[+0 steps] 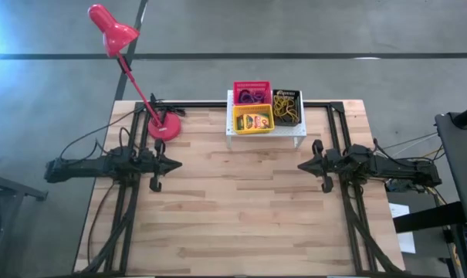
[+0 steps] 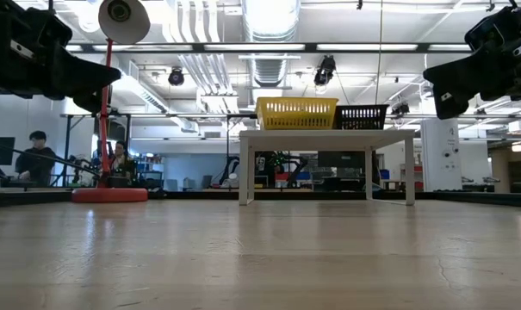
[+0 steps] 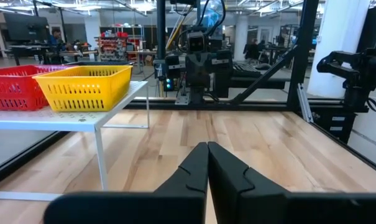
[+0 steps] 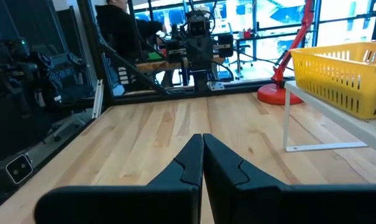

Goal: Pick & Place Office Desk Supplies
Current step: Return to Home Position

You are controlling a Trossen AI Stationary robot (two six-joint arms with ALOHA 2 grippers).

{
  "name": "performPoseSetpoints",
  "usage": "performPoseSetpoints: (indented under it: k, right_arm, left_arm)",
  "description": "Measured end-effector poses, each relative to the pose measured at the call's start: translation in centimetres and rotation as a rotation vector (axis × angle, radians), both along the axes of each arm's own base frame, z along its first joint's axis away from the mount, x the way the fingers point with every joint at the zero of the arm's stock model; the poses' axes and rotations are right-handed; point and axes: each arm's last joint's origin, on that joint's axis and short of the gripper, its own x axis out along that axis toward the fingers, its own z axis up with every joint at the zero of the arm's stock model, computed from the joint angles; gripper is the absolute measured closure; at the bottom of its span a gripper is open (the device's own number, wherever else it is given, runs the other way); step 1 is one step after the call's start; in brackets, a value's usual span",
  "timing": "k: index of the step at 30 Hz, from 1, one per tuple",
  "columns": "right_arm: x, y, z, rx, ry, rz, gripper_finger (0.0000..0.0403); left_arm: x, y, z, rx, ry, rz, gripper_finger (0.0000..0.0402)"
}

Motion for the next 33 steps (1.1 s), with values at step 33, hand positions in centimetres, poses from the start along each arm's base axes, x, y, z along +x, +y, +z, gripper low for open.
performPoseSetpoints:
  k: [33]
  right_arm:
    - [-0.27,0.11,0.08,-0.049,-0.020,-0.101,0.0394]
  left_arm:
    - [0.03,0.00,-0.04,-0.001,0.005,0.001,0.0387]
